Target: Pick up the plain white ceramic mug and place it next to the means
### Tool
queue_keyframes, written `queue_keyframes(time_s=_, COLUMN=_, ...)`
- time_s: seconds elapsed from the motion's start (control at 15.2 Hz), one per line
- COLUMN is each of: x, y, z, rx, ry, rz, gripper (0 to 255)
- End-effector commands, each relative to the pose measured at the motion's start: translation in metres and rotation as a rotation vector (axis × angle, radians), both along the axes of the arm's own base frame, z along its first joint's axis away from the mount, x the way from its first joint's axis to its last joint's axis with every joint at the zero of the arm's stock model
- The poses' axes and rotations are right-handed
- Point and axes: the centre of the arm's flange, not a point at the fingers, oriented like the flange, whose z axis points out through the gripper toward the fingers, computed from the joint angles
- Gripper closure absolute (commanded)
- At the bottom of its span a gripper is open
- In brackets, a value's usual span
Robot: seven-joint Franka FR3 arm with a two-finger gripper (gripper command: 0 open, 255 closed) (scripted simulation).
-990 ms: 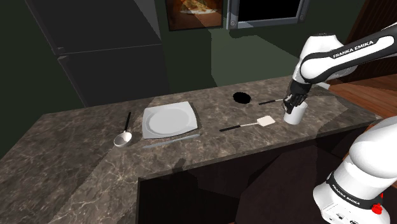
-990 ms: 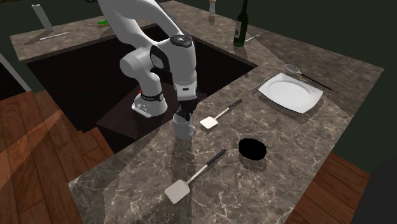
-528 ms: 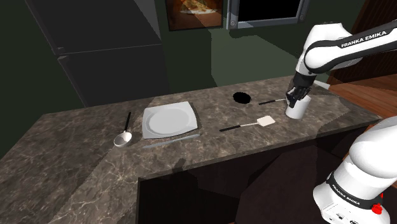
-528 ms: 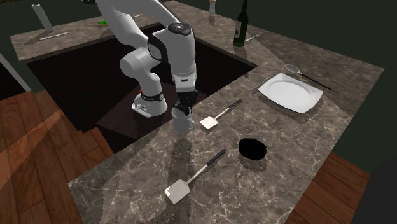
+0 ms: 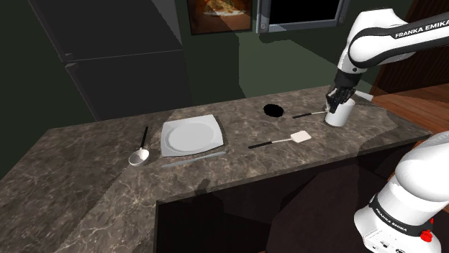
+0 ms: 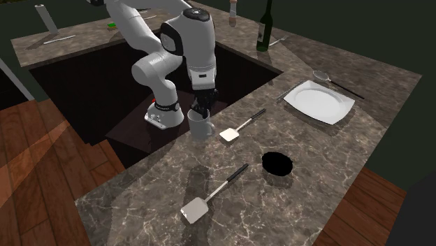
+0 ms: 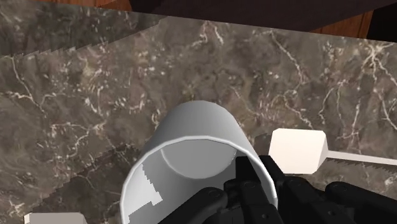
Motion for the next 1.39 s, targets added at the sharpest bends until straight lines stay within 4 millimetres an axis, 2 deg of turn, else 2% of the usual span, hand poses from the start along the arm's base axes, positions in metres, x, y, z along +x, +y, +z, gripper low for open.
queue_keyframes(time_s=0.0, x=-0.001, y=0.000, z=0.010, rx=0.000, ry=0.000, rz=0.000, gripper=255)
queue_keyframes(time_s=0.99, x=-0.001, y=0.000, z=0.090, rx=0.000, ry=0.000, rz=0.000, gripper=255)
queue_keyframes(time_s=1.06, x=-0.001, y=0.000, z=0.090, rx=0.000, ry=0.000, rz=0.000, gripper=255)
queue_keyframes(time_s=1.32, x=0.014, y=0.051, z=0.091, rx=0.000, ry=0.000, rz=0.000, gripper=255)
